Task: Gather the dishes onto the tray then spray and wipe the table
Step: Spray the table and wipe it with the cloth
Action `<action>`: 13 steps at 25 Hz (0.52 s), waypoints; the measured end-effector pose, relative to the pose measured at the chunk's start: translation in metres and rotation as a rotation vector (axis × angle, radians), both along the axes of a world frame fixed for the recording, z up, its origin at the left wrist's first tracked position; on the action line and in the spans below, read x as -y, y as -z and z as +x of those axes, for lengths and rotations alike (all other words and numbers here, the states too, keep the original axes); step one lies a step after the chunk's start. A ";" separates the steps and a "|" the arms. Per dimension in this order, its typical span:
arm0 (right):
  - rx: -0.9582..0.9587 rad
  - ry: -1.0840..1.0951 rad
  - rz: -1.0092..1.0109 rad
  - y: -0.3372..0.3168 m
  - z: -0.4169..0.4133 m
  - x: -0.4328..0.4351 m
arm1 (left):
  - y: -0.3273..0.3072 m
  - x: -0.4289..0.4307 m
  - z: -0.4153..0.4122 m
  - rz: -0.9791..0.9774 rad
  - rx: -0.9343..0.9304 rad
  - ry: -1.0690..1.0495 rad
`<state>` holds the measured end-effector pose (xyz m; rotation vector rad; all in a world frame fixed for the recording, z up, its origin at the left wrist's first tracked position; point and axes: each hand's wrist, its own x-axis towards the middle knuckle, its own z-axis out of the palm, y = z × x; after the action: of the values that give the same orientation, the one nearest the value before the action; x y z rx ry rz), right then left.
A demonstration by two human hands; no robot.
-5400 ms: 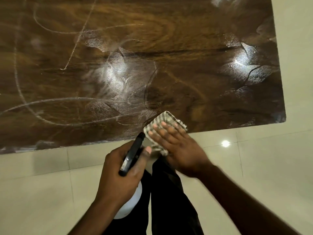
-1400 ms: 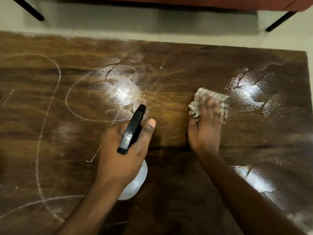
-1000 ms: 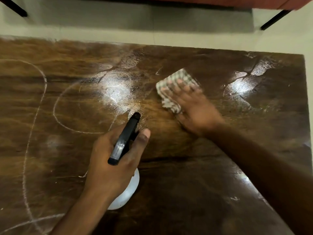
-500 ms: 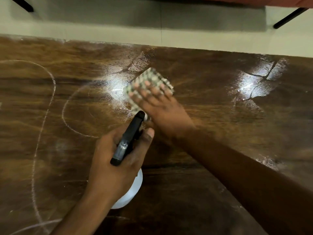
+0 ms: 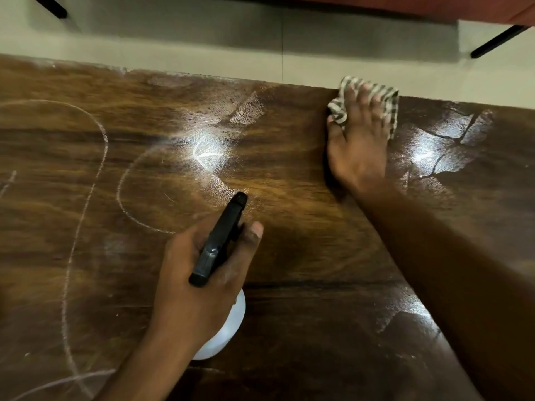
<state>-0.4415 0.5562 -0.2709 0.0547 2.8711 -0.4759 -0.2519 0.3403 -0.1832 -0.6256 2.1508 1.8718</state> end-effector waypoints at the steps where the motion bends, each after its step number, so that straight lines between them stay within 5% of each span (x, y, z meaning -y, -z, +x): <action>1: -0.008 -0.088 0.017 0.000 0.017 0.021 | -0.002 0.000 0.000 -0.001 0.002 0.000; 6: 0.054 -1.106 0.059 0.007 0.088 0.067 | -0.004 0.003 -0.003 0.005 -0.006 -0.012; 8: 0.032 -1.301 0.032 0.007 0.072 0.049 | -0.004 0.007 -0.003 -0.011 -0.007 -0.013; 10: 0.014 -1.121 0.055 0.006 0.047 0.029 | -0.003 0.013 -0.003 -0.041 -0.006 -0.037; 13: -0.015 -0.495 0.034 -0.001 0.013 0.022 | -0.006 0.024 0.001 -0.039 -0.008 -0.068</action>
<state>-0.4286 0.5338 -0.2694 -0.6372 2.7614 -0.3261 -0.2506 0.3164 -0.1767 -0.7088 2.2028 1.8734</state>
